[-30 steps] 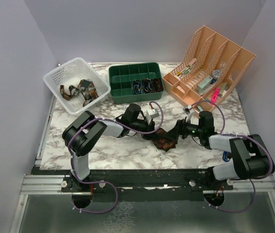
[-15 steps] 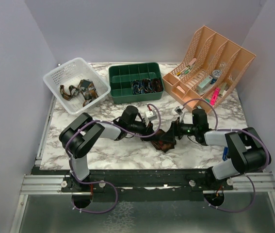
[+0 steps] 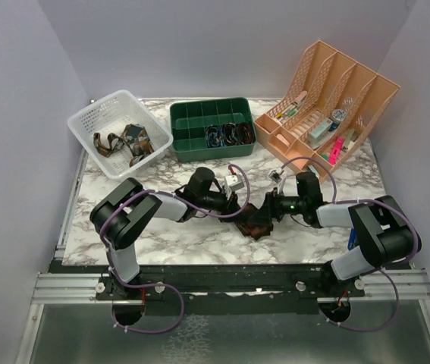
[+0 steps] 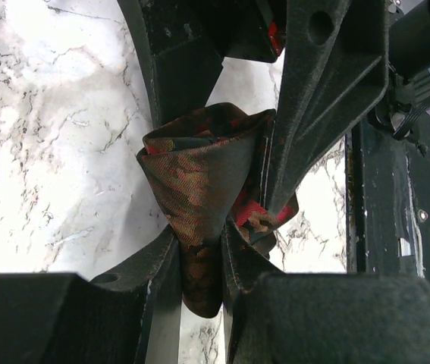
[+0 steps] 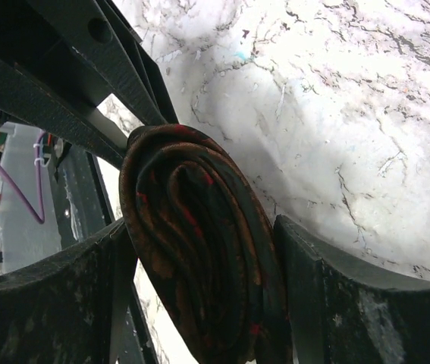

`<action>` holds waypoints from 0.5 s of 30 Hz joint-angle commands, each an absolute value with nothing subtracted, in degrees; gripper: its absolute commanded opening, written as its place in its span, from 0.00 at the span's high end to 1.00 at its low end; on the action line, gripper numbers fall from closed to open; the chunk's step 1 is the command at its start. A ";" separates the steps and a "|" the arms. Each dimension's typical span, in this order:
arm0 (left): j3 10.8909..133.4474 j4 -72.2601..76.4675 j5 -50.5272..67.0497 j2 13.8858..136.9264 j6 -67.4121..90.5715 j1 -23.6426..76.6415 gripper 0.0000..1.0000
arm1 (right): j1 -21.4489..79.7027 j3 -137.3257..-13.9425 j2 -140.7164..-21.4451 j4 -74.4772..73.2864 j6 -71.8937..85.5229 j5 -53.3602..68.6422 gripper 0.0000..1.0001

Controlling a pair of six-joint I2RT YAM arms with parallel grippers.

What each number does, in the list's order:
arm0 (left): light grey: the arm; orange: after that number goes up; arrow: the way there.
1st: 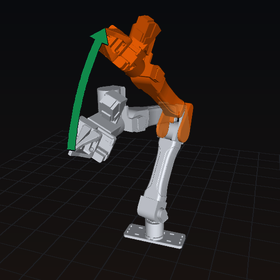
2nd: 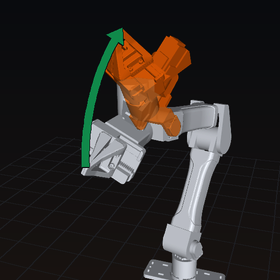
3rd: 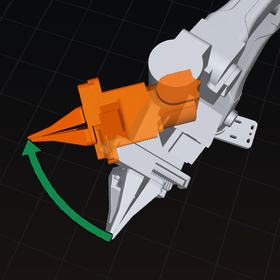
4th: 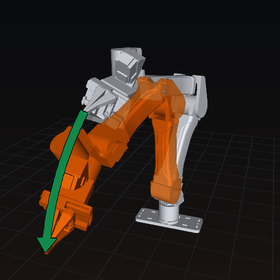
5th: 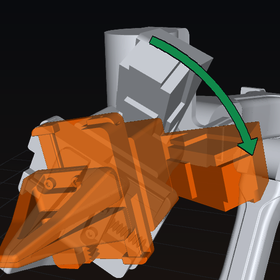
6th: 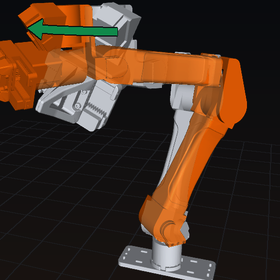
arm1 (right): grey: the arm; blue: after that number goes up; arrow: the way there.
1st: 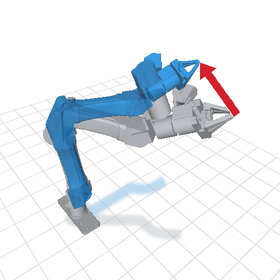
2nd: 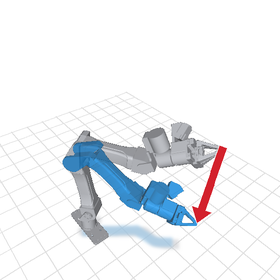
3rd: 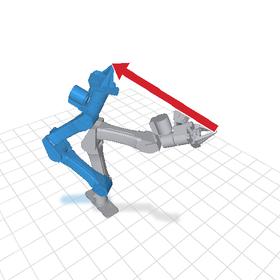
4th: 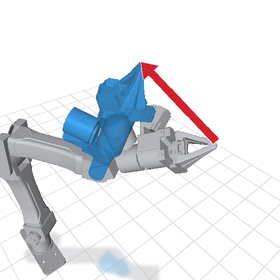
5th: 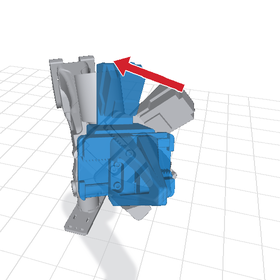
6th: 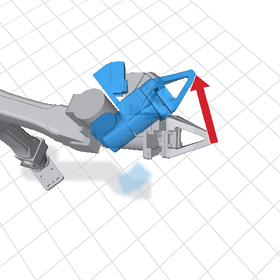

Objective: Roll the ties
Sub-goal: Roll the tie at the center of the board, then pick up the tie at the center of the board.

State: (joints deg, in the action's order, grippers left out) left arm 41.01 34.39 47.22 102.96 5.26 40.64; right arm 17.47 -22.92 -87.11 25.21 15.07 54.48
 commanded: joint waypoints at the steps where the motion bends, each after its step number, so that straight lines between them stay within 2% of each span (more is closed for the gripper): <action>1: 39.91 37.13 46.36 100.90 4.04 40.84 0.87 | 17.94 -23.44 -87.75 23.46 15.73 54.24 0.29; 3: 39.84 37.25 46.16 100.98 4.10 40.85 0.87 | 17.95 -23.95 -87.96 22.67 15.30 54.95 0.36; 6: 39.93 37.43 45.65 100.91 4.19 40.82 0.87 | 17.94 -23.29 -87.33 24.53 16.22 55.43 0.37; 7: 39.91 37.47 45.54 100.84 4.29 40.81 0.87 | 17.97 -22.76 -87.12 26.19 16.94 55.93 0.36; 9: 39.84 37.77 45.16 100.66 4.31 40.87 0.87 | 18.17 -21.86 -87.03 28.37 17.93 55.57 0.25; 10: 39.80 37.90 45.10 100.52 4.32 40.83 0.87 | 18.38 -21.85 -87.23 28.31 17.54 55.44 0.25; 15: 39.58 38.48 44.87 100.38 4.48 40.82 0.88 | 20.97 -24.37 -89.71 24.20 14.79 53.37 0.37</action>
